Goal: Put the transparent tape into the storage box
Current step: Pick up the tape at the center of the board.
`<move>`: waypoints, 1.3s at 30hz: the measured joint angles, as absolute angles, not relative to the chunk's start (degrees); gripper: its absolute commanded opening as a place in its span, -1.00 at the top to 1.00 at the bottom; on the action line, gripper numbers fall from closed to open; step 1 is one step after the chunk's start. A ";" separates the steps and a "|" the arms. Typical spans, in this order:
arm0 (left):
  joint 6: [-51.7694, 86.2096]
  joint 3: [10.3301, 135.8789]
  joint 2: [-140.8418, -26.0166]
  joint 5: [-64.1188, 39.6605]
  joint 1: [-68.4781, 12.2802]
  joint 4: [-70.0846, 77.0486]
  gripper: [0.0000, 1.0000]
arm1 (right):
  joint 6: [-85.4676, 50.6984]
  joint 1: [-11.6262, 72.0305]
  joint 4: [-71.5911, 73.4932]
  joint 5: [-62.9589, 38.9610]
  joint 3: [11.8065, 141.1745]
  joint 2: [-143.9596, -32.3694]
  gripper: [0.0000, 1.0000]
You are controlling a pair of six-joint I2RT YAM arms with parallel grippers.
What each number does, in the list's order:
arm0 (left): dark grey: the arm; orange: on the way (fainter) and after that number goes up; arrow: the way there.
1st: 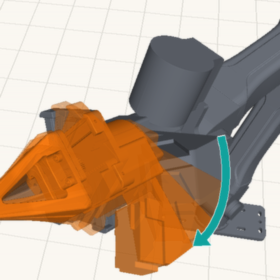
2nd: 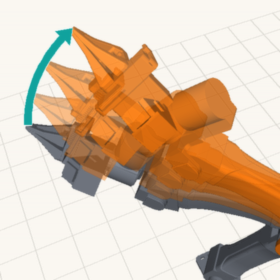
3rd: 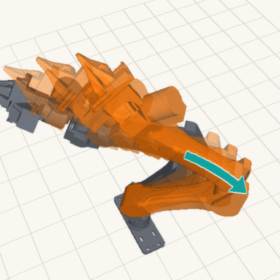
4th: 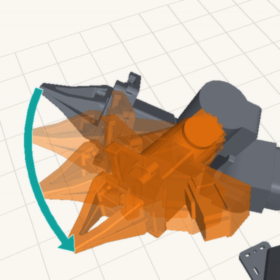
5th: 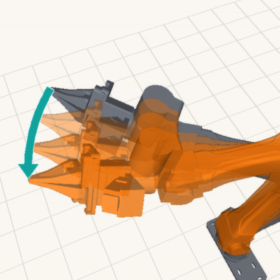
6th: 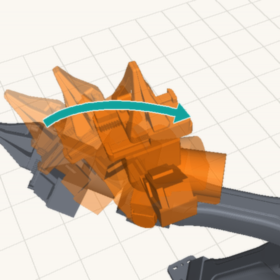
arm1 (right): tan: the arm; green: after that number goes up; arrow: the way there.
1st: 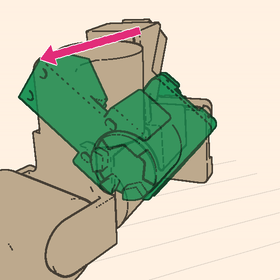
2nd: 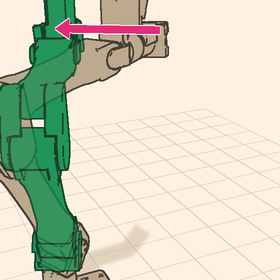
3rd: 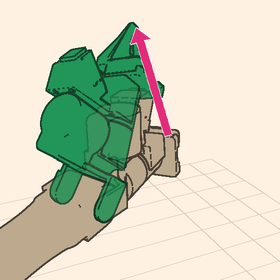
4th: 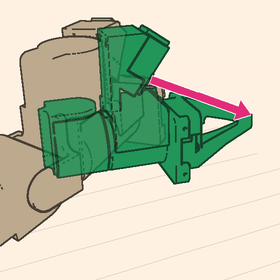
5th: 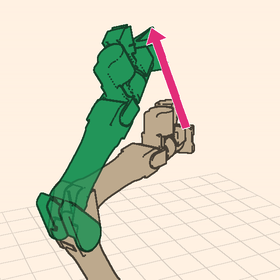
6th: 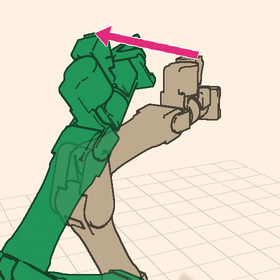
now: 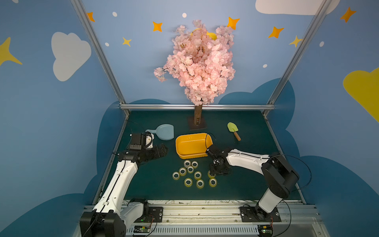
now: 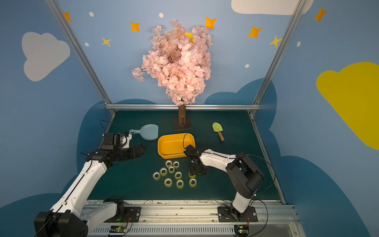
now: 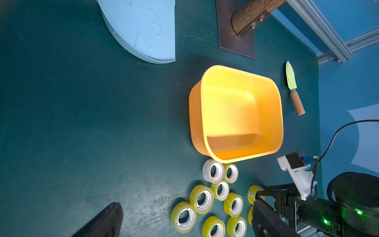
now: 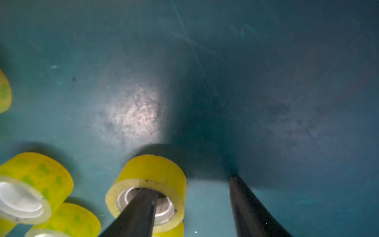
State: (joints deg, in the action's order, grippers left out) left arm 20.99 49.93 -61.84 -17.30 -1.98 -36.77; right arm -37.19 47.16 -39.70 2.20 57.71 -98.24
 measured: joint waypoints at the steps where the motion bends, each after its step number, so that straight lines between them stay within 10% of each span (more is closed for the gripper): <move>1: 20.99 49.93 -61.84 -17.30 -1.98 -36.77 -1.00 | -37.19 47.16 -39.79 2.39 57.74 -98.26 -0.10; 11: 20.99 49.93 -61.49 -17.26 -1.98 -36.73 -1.00 | -37.01 47.13 -41.04 5.54 56.80 -97.32 0.27; 19: 20.99 49.93 -61.54 -17.10 -1.98 -36.62 -1.00 | -37.08 46.74 -41.45 6.70 54.61 -94.00 1.00; 39: 20.95 50.33 -62.89 -16.93 -1.50 -36.60 -1.00 | -35.94 43.59 -45.39 8.71 54.41 -67.99 1.00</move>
State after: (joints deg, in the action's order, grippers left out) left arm 20.95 50.33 -62.89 -16.93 -1.50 -36.60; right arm -35.94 43.59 -45.39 8.71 54.41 -67.99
